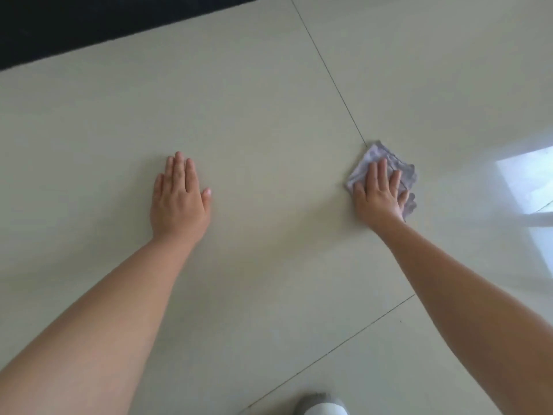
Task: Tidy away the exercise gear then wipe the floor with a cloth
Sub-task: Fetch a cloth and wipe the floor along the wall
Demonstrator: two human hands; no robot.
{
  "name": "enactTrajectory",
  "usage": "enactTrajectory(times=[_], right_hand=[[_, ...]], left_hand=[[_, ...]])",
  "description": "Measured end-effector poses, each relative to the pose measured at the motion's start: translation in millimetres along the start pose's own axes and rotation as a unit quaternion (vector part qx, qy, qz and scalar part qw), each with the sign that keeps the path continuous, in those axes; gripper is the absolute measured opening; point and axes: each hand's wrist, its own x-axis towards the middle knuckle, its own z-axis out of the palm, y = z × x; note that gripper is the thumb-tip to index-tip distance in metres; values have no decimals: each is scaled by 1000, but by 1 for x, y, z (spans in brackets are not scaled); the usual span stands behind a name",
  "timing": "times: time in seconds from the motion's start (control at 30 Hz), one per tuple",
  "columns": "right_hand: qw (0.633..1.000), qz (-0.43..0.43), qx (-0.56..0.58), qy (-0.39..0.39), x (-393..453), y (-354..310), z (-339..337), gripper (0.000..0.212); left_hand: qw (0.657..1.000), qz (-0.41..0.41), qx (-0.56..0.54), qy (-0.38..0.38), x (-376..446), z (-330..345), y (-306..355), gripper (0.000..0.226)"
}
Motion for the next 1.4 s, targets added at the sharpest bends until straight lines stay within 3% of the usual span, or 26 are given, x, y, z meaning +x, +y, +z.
enactTrajectory(times=[0.13, 0.23, 0.3, 0.4, 0.47, 0.53, 0.6, 0.67, 0.8, 0.87, 0.97, 1.03, 1.1, 1.17, 1.23, 1.3, 1.4], right_hand=[[973, -217, -80, 2, -33, -97, 45, 59], [931, -347, -112, 21, -84, -97, 84, 54], [928, -339, -148, -40, -93, -57, 82, 51], [964, -227, -134, -26, -69, 5, 47, 84], [993, -85, -81, -8, -27, 10, 14, 76], [998, -21, -50, 19, 23, -24, -14, 59], [997, -40, -55, 28, 69, -78, -33, 57], [989, -112, -90, 18, 101, -136, -39, 58], [950, -271, -154, -6, 88, -223, -23, 58], [934, -323, -151, -2, 60, -221, 4, 56], [911, -367, -187, -15, 4, -148, 31, 59], [929, -319, -186, -25, -7, -81, 28, 64], [970, -201, -139, -2, 15, -44, 6, 75], [992, -74, -98, 10, 52, -47, -22, 68], [996, -22, -70, 40, 94, -87, -43, 56], [996, -34, -73, 41, 124, -141, -50, 56], [976, -178, -122, 15, 125, -208, -36, 56]], left_hand=[[999, -15, -12, 43, 18, -5, -16, 61], [998, -24, -19, 57, 24, -3, -28, 70], [998, -19, -19, 56, 25, 0, -30, 69], [998, -11, -22, 53, 25, 1, -31, 64], [998, -9, -28, 50, 27, 2, -33, 62], [998, -6, -35, 44, 30, 4, -35, 62], [999, 3, -18, 47, 32, 5, -39, 60], [999, 12, 5, 52, 34, 5, -41, 58], [998, 21, 20, 56, 37, 4, -42, 56], [998, 23, 25, 61, 37, 3, -42, 56], [997, 25, 26, 75, 37, 4, -42, 56], [995, 23, 27, 90, 37, 7, -44, 56], [994, 25, 28, 105, 38, 9, -45, 55], [992, 30, 33, 114, 39, 11, -45, 55], [991, 31, 41, 123, 40, 12, -47, 56], [991, 31, 48, 119, 39, 13, -47, 55], [993, 32, 56, 96, 40, 11, -47, 55]])
